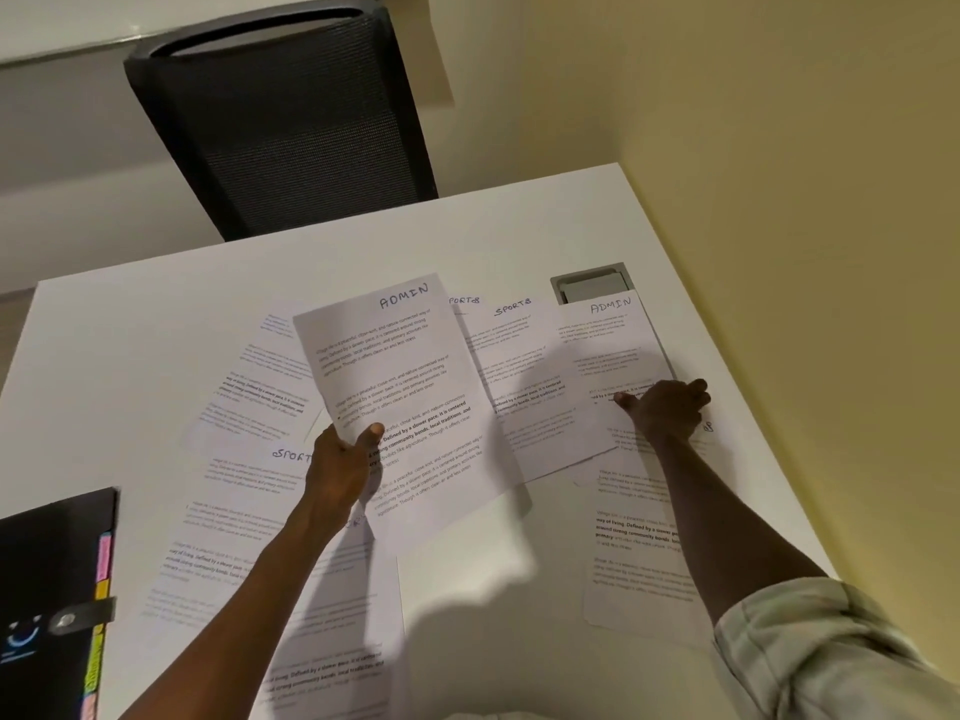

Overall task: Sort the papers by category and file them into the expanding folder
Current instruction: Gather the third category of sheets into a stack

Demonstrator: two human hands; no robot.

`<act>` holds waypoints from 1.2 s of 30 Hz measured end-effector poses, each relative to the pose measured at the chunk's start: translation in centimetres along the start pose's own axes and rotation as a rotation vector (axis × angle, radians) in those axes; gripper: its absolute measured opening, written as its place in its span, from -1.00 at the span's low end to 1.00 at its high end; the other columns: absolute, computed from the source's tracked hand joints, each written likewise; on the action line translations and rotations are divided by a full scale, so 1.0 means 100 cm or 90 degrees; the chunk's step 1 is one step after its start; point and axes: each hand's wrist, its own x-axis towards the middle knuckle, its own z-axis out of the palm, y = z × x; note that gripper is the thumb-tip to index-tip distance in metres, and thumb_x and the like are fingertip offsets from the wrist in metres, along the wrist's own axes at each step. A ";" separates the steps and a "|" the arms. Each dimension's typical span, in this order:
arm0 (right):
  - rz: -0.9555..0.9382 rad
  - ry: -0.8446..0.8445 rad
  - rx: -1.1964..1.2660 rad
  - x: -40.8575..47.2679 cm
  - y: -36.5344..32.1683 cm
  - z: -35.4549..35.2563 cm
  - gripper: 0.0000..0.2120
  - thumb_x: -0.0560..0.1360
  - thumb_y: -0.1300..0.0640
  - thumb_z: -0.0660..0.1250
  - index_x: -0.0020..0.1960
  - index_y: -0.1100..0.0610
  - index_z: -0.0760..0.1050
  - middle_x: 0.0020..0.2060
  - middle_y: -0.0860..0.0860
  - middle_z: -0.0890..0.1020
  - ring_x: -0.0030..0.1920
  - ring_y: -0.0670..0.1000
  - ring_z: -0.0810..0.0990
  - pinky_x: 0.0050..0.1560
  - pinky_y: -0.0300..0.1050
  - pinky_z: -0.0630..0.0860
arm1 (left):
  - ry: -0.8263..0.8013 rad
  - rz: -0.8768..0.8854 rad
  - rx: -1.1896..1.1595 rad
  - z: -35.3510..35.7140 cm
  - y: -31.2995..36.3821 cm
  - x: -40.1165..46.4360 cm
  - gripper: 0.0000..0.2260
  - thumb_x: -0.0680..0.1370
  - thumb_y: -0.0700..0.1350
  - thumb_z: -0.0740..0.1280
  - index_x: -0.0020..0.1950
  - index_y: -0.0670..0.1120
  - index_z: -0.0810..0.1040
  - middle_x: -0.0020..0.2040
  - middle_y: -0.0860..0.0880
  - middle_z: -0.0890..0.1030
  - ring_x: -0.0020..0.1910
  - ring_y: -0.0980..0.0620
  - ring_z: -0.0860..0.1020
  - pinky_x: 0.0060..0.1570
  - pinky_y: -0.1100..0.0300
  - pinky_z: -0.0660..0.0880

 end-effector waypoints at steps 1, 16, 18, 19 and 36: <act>-0.012 0.008 -0.002 -0.001 -0.001 0.000 -0.17 0.35 -0.28 0.47 0.27 0.39 0.41 0.28 0.30 0.33 0.26 0.24 0.36 0.15 0.10 0.52 | -0.003 0.001 0.002 0.003 0.002 0.001 -0.82 0.60 -0.07 0.35 0.19 -0.03 0.53 -0.02 -0.01 0.65 -0.03 -0.06 0.62 -0.01 0.02 0.54; -0.008 -0.014 0.024 -0.006 -0.010 -0.014 -0.21 0.34 -0.18 0.53 0.26 0.36 0.33 0.24 0.28 0.36 0.23 0.21 0.39 0.13 0.07 0.52 | 0.004 -0.003 0.028 0.009 0.008 -0.011 -0.82 0.61 -0.06 0.33 0.21 -0.03 0.50 0.00 -0.01 0.63 -0.06 -0.04 0.58 -0.10 0.11 0.45; -0.005 -0.019 0.022 -0.005 -0.009 -0.016 -0.20 0.33 -0.19 0.53 0.26 0.35 0.33 0.22 0.27 0.38 0.20 0.20 0.41 0.11 0.06 0.54 | 0.010 0.001 0.030 0.007 0.009 -0.010 -0.79 0.61 -0.06 0.34 0.23 -0.06 0.51 0.02 -0.04 0.63 -0.06 -0.04 0.58 -0.16 0.15 0.44; -0.006 -0.020 0.017 -0.005 -0.010 -0.016 -0.21 0.33 -0.18 0.53 0.26 0.35 0.33 0.21 0.27 0.39 0.19 0.20 0.42 0.09 0.06 0.55 | 0.010 0.002 0.033 0.006 0.009 -0.010 -0.77 0.61 -0.06 0.34 0.24 -0.07 0.51 0.04 -0.06 0.63 -0.04 -0.06 0.58 -0.14 0.13 0.45; -0.101 -0.081 0.384 -0.009 -0.029 -0.042 -0.33 0.35 0.17 0.56 0.31 0.28 0.28 0.11 0.12 0.52 0.12 0.17 0.57 0.01 -0.04 0.53 | 0.019 -0.005 0.051 0.000 0.013 0.000 -0.69 0.61 -0.05 0.33 0.33 -0.10 0.50 0.14 -0.09 0.63 0.09 -0.15 0.58 0.03 -0.04 0.50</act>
